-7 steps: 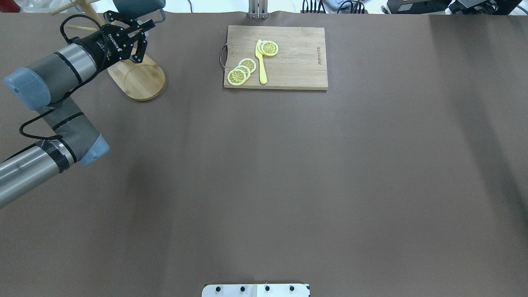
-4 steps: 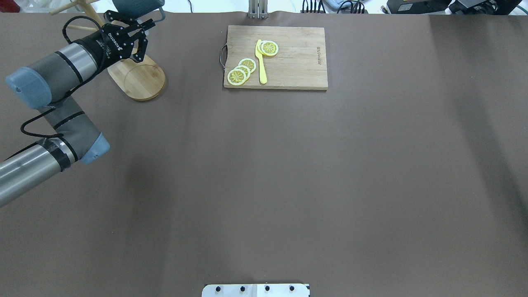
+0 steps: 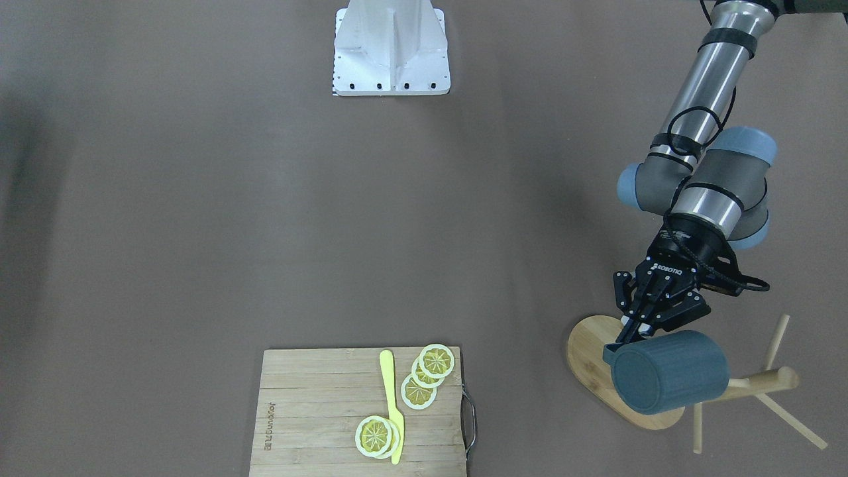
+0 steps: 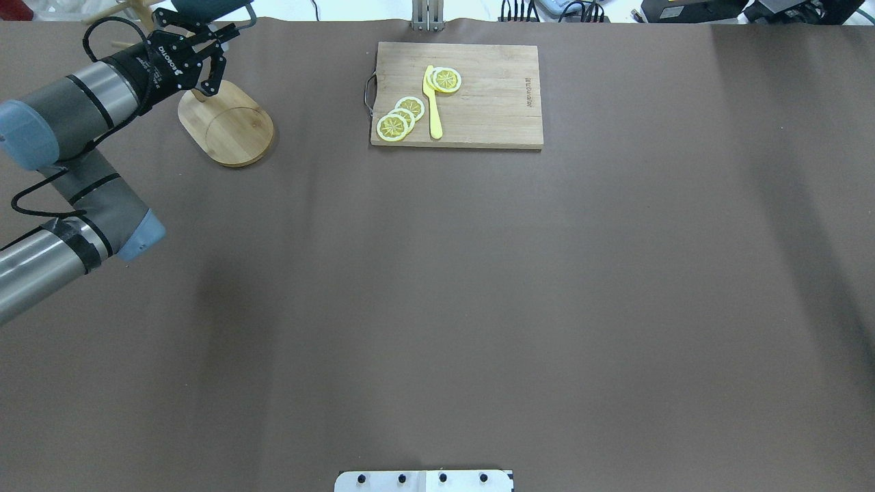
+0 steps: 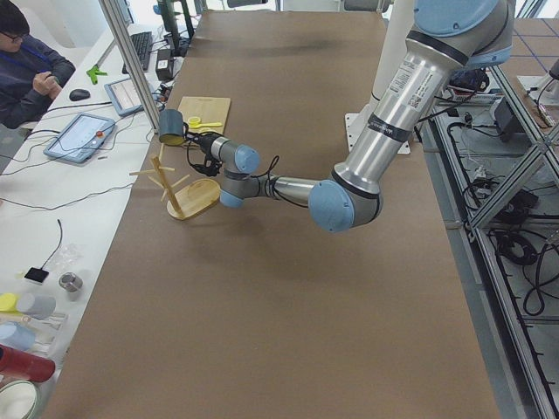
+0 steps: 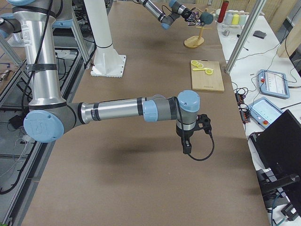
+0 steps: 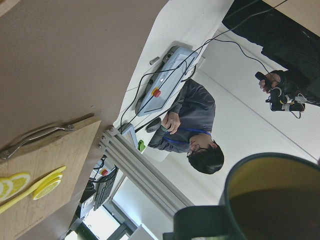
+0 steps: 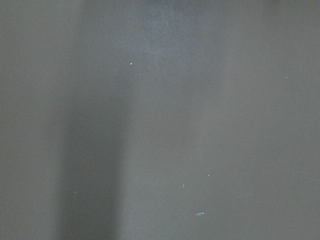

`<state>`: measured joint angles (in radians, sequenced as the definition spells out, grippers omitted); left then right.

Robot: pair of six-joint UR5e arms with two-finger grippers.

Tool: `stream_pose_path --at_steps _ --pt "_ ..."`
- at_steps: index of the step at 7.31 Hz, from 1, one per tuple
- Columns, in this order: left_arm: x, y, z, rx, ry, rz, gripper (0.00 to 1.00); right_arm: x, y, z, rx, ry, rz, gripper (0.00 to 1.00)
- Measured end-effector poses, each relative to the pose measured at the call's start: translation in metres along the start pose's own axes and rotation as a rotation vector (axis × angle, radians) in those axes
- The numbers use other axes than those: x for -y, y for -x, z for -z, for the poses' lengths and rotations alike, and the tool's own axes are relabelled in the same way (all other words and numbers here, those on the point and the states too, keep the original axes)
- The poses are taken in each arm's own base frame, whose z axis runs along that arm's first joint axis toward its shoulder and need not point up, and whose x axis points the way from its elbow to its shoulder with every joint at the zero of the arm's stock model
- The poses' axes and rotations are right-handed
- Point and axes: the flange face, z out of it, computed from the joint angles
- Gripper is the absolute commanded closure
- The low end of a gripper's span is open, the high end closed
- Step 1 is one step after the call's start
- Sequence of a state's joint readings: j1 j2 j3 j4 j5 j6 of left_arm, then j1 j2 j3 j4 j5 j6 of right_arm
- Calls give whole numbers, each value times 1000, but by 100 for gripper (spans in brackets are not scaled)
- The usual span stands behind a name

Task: Hang cup on storage rack
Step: 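Align the mug handle over a stand peg with the left gripper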

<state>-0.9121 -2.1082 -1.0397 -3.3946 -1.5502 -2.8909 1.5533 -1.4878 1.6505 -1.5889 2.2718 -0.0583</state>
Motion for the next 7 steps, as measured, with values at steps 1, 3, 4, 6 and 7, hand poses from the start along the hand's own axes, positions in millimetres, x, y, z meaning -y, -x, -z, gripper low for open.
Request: stream_pose_path --at_steps 1,3,4,6,7 --pt "7 -4 2 1 -9 -5 100 0 0 0 0 0 0 0" --pt "28 -1 8 6 -13 -11 100 0 0 0 0 0 0 0" --pt "36 2 11 7 -14 -12 100 0 0 0 0 0 0 0" --pt "44 2 13 8 -23 -11 100 0 0 0 0 0 1 0" --pt "46 2 13 8 -25 -11 100 0 0 0 0 0 1 0"
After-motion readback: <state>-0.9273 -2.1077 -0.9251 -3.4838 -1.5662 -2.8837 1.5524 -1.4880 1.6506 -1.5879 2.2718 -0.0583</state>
